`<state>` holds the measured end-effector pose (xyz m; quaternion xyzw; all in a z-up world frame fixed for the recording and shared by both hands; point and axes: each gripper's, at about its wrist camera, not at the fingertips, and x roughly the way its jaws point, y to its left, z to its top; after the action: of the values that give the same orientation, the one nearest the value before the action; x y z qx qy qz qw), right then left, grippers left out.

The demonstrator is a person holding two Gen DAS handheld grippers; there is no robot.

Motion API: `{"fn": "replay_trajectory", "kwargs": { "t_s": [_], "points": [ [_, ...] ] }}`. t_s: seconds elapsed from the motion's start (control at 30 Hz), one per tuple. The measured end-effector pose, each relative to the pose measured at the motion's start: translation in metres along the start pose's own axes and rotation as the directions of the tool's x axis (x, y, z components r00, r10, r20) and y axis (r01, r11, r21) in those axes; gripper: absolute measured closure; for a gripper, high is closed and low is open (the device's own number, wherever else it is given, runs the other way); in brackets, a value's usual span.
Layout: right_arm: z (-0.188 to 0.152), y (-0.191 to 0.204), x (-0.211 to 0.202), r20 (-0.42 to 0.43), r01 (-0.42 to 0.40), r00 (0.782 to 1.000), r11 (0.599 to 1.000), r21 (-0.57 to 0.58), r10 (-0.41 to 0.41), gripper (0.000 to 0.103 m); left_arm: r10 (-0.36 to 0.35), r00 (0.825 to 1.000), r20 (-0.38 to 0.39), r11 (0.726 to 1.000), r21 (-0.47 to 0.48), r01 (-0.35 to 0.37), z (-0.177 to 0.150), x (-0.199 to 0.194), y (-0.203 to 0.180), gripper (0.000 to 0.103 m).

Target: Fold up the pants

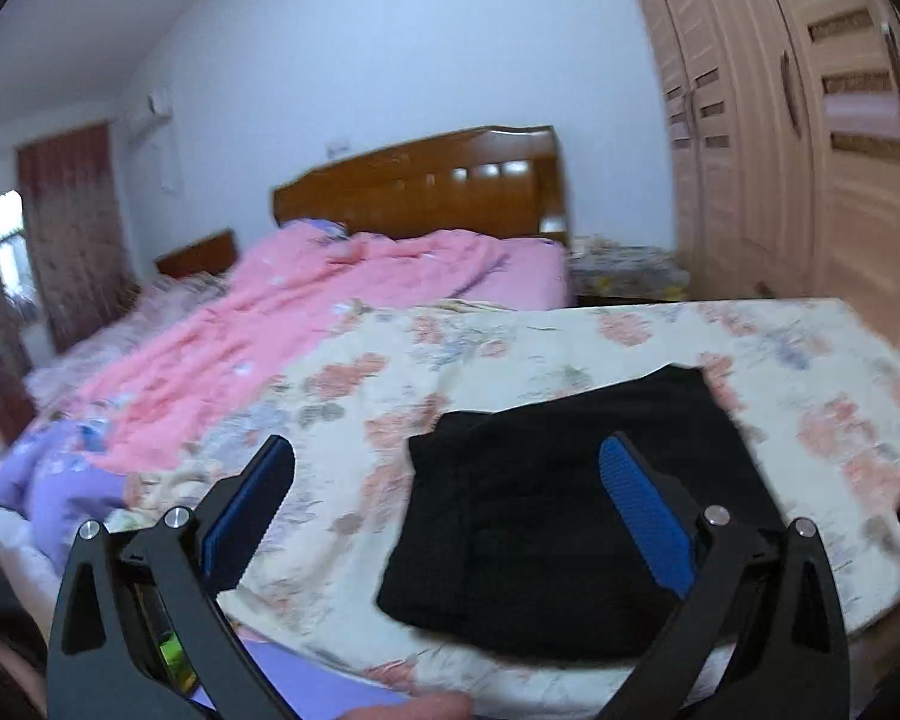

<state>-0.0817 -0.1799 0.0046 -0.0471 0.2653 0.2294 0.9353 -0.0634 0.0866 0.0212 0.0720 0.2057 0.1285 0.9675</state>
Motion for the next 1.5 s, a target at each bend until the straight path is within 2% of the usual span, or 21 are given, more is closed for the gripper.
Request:
{"fn": "replay_trajectory", "kwargs": {
  "t_s": [0.07, 0.13, 0.2, 0.37, 0.6, 1.5],
  "points": [
    [-0.018, 0.006, 0.003, -0.037, 0.011, 0.999, 1.000, -0.014, -0.011, 0.004, 0.000, 1.000, -0.015, 1.000, 0.015, 0.000, -0.012, -0.003, -0.006, 0.001],
    [-0.031, 0.009, 0.008, -0.064, 0.025, 0.998, 0.999, -0.021, -0.027, 0.004, -0.056, 0.996, -0.068, 0.998, 0.005, 0.056, -0.028, 0.002, -0.010, 0.001],
    [-0.043, 0.013, 0.015, -0.095, 0.049, 0.994, 0.998, -0.040, -0.053, 0.005, -0.085, 0.988, -0.126, 0.996, -0.015, 0.083, -0.044, 0.007, -0.015, 0.001],
    [-0.054, 0.027, 0.015, -0.084, 0.071, 0.993, 0.993, -0.092, -0.079, 0.005, -0.084, 0.978, -0.189, 0.996, -0.016, 0.082, -0.074, 0.010, -0.027, 0.001],
    [-0.048, 0.034, 0.007, -0.021, 0.102, 0.994, 0.989, -0.104, -0.105, 0.005, -0.122, 0.973, -0.195, 0.993, -0.035, 0.117, -0.088, 0.007, -0.031, 0.001],
    [-0.047, 0.041, 0.010, -0.031, 0.077, 0.996, 0.992, -0.101, -0.081, 0.005, -0.133, 0.969, -0.207, 0.990, -0.064, 0.122, -0.091, 0.008, -0.029, 0.001]
  ]
}}
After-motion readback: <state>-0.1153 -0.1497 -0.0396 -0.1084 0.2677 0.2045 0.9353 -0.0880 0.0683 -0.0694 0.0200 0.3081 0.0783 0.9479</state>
